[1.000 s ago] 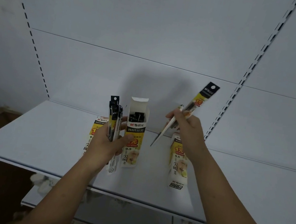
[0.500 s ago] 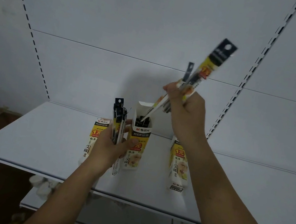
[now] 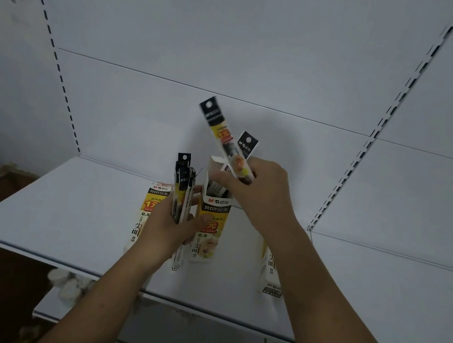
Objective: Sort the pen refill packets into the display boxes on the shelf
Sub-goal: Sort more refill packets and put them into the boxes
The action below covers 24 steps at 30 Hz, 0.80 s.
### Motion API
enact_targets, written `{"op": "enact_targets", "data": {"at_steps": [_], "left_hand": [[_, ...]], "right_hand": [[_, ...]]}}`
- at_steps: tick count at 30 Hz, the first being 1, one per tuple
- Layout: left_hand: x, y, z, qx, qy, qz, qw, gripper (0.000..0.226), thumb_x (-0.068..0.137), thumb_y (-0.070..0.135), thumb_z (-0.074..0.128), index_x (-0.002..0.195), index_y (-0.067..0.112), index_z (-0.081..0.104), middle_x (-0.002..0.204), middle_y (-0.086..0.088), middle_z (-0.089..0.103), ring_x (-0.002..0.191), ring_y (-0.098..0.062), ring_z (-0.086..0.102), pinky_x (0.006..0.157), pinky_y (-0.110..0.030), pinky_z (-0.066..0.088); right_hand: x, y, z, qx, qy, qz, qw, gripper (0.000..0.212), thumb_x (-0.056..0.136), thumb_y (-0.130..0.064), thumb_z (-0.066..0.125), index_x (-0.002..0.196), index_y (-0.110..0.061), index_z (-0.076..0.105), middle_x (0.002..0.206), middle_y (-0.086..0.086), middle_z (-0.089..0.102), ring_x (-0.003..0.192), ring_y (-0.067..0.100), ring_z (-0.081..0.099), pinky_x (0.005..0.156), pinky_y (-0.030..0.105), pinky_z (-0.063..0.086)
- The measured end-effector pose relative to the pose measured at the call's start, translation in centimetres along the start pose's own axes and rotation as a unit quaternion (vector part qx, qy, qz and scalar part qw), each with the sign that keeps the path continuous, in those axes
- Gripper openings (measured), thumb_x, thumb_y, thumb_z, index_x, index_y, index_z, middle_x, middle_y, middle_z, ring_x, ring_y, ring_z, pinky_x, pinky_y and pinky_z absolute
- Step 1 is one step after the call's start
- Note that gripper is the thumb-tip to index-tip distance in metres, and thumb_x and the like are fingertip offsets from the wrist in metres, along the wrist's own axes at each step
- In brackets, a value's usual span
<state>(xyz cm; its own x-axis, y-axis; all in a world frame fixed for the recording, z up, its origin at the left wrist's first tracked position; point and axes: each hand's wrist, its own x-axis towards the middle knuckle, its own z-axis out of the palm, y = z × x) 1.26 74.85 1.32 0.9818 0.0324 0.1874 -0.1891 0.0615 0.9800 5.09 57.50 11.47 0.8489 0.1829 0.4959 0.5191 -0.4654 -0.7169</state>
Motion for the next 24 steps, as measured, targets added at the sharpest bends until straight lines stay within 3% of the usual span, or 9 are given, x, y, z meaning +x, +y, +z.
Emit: {"op": "enact_targets", "data": {"at_steps": [5, 7, 12, 14, 18, 22, 24], "left_hand": [[0.1, 0.0, -0.1, 0.008, -0.017, 0.005, 1.0, 0.041, 0.094, 0.015, 0.075, 0.132, 0.031, 0.067, 0.106, -0.01, 0.079, 0.059, -0.025, 0.052, 0.057, -0.038, 0.047], [0.1, 0.0, 0.0, 0.015, -0.01, 0.005, 1.0, 0.041, 0.094, 0.015, 0.075, 0.131, 0.031, 0.067, 0.108, -0.006, 0.079, 0.06, -0.023, 0.054, 0.057, -0.038, 0.048], [0.0, 0.1, 0.2, 0.023, 0.012, -0.006, 1.0, 0.031, 0.094, 0.009, 0.075, 0.122, 0.019, 0.068, 0.072, 0.008, 0.072, 0.053, -0.011, 0.055, 0.056, -0.034, 0.048], [0.0, 0.1, 0.1, 0.033, 0.019, -0.012, 0.999, 0.03, 0.094, 0.01, 0.074, 0.122, 0.02, 0.068, 0.069, 0.009, 0.07, 0.053, -0.009, 0.058, 0.056, -0.029, 0.049], [0.0, 0.2, 0.0, 0.023, -0.002, -0.006, 1.0, 0.036, 0.094, 0.013, 0.075, 0.129, 0.022, 0.068, 0.09, -0.006, 0.078, 0.058, -0.016, 0.056, 0.057, -0.032, 0.049], [0.1, 0.0, -0.1, 0.01, -0.004, -0.007, 1.0, 0.043, 0.093, 0.016, 0.075, 0.134, 0.026, 0.066, 0.1, -0.009, 0.079, 0.06, -0.016, 0.056, 0.057, -0.03, 0.049], [0.2, -0.1, -0.3, 0.006, -0.012, -0.009, 1.0, 0.045, 0.091, 0.023, 0.077, 0.134, 0.027, 0.066, 0.1, -0.012, 0.078, 0.061, -0.019, 0.056, 0.058, -0.032, 0.049]], "right_hand": [[0.1, 0.6, -0.8, 0.083, 0.012, 0.011, 0.996, 0.024, 0.095, -0.031, 0.077, 0.075, -0.017, 0.075, 0.054, -0.013, 0.055, 0.049, 0.003, 0.041, 0.05, 0.015, 0.032], [0.0, 0.9, -0.7, 0.064, 0.003, -0.001, 0.998, 0.022, 0.097, -0.031, 0.074, 0.082, -0.016, 0.078, 0.058, -0.01, 0.059, 0.051, 0.003, 0.042, 0.051, 0.016, 0.032], [-0.3, 1.6, -0.1, -0.108, -0.13, -0.063, 0.984, 0.041, 0.103, -0.044, 0.061, 0.073, -0.018, 0.071, 0.052, -0.002, 0.049, 0.048, 0.012, 0.041, 0.047, 0.024, 0.029], [-0.4, 1.7, -0.1, -0.114, -0.137, -0.065, 0.982, 0.044, 0.104, -0.044, 0.06, 0.068, -0.018, 0.065, 0.051, -0.003, 0.047, 0.048, 0.015, 0.042, 0.049, 0.028, 0.032], [-0.5, 1.7, -0.9, -0.08, -0.083, -0.081, 0.99, 0.036, 0.105, -0.037, 0.06, 0.078, -0.016, 0.072, 0.055, -0.006, 0.051, 0.051, 0.01, 0.044, 0.048, 0.019, 0.029], [-0.8, 1.3, -1.0, -0.006, 0.018, -0.05, 0.999, 0.022, 0.104, -0.032, 0.063, 0.098, -0.017, 0.077, 0.069, -0.005, 0.063, 0.055, 0.005, 0.047, 0.051, 0.012, 0.032], [-0.8, 0.9, -0.7, 0.056, 0.061, -0.022, 0.996, 0.015, 0.105, -0.028, 0.061, 0.103, -0.018, 0.072, 0.074, -0.002, 0.068, 0.052, 0.007, 0.047, 0.048, 0.02, 0.036]]}}
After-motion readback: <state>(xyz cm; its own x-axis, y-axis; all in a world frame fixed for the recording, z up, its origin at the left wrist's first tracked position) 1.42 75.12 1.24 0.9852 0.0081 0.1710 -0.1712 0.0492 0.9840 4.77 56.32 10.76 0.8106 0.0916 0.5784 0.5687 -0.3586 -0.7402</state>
